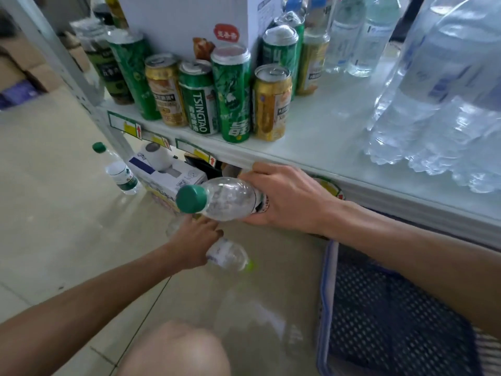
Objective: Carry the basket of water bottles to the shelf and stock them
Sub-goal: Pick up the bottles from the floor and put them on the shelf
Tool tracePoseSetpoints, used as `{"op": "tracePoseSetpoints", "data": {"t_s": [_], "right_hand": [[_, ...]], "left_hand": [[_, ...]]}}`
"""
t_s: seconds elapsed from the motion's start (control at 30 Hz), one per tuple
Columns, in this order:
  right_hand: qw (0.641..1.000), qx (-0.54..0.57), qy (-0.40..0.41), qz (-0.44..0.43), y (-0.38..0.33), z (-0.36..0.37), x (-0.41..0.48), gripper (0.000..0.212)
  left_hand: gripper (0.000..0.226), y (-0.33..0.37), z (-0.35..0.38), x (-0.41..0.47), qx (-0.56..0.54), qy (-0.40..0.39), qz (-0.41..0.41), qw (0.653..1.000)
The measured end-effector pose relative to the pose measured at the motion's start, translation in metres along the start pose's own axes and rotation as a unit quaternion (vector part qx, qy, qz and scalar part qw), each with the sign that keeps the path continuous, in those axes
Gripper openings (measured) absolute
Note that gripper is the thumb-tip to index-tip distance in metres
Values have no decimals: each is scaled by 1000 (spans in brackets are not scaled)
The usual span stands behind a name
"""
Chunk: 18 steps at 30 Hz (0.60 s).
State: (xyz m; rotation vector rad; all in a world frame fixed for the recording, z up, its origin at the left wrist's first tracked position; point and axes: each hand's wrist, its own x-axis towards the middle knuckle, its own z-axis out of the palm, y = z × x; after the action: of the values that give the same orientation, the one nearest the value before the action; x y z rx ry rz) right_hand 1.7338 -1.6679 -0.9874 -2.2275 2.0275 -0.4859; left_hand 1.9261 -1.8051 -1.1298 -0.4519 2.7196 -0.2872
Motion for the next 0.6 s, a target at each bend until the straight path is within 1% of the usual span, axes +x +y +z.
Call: {"op": "tracePoseSetpoints", "data": {"t_s": [0.03, 0.1, 0.2, 0.23, 0.3, 0.37, 0.47, 0.5, 0.6], "right_hand": [[999, 26, 24, 10, -1, -10, -6, 63], [995, 68, 60, 30, -3, -31, -21, 56], [987, 93, 114, 59, -3, -59, -47, 35], [984, 99, 128, 74, -4, -69, -56, 32], [977, 103, 154, 102, -2, -86, -73, 34], [972, 93, 177, 126, 3, -100, -90, 32], [960, 76, 210, 166, 14, -121, -116, 38], [957, 73, 219, 178, 17, -127, -124, 40], [943, 68, 255, 204, 24, -143, -151, 37]], "left_hand": [[62, 0, -14, -1, 18, 5, 7, 1000], [67, 2, -40, -3, 16, 0, 6, 1000], [76, 3, -78, -7, -31, -16, 14, 999], [80, 4, -89, -8, -47, -22, 14, 999], [83, 11, -114, -9, -80, -22, 29, 996], [73, 24, -137, -10, -103, -16, 52, 993], [57, 44, -171, -8, -132, -4, 75, 988], [56, 50, -181, -5, -150, -1, 80, 985], [55, 68, -211, 2, -190, 11, 98, 977]]}}
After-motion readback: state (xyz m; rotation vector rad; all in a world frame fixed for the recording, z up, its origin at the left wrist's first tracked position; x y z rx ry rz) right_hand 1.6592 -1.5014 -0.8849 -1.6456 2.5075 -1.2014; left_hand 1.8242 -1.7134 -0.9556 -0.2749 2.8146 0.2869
